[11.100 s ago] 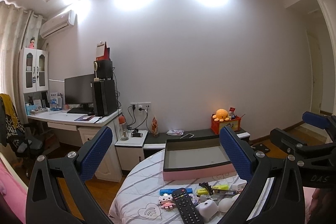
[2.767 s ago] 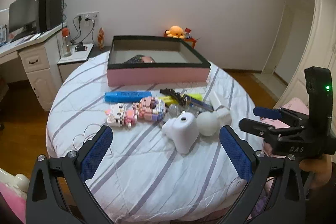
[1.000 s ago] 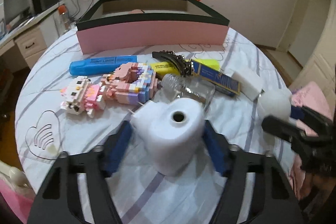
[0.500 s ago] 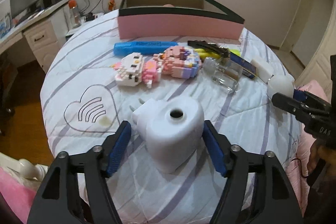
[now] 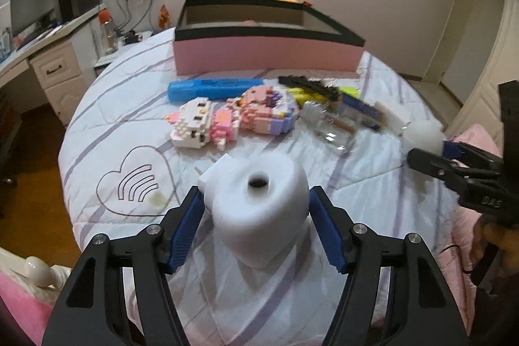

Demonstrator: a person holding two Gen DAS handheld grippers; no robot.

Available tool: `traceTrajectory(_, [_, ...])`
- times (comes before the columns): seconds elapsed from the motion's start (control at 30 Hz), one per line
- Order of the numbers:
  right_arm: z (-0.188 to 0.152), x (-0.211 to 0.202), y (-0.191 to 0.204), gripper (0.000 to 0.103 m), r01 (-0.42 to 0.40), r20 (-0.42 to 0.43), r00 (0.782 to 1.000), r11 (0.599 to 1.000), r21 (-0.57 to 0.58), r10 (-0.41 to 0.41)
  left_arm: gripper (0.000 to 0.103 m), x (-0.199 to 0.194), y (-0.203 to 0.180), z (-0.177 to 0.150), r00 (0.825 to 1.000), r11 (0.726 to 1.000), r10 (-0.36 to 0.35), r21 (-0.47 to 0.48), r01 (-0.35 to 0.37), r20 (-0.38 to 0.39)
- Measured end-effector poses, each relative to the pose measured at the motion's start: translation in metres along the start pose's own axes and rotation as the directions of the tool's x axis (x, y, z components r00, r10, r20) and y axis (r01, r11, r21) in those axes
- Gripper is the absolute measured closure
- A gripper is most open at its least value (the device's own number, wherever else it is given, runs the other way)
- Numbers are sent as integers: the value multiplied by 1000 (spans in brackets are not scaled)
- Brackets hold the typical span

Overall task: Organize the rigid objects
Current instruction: 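Lift the white plug with the left tool while the right tool lifts the figure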

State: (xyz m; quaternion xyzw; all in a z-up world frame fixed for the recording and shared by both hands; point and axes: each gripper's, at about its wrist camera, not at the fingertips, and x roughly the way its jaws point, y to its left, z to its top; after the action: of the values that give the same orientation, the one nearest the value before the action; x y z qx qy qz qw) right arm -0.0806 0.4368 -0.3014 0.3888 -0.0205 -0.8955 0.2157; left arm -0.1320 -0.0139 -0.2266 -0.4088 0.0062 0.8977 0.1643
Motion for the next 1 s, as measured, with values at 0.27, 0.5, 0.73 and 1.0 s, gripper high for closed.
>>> traceTrajectory(0.27, [8,-4,7,34,-31,9,999,999,-15,31,43,-7,-4,8,1000,999,-13,29,12,25])
traceTrajectory(0.5, [4,2,5,34,-31,-20,999,999,-8,31,46,6,-4,-5,999,999,-33,32,33,-21])
traceTrajectory(0.73, [4,2,5,34,-33,-22,999,999,-6,33,46,9,-3,-8,998,998,-48,35,49,-30])
traceTrajectory(1.0, [5,1,6,34,-34,-12,999,999,-6,34,47,0,-3,-3,998,997,-63,38,63,-6])
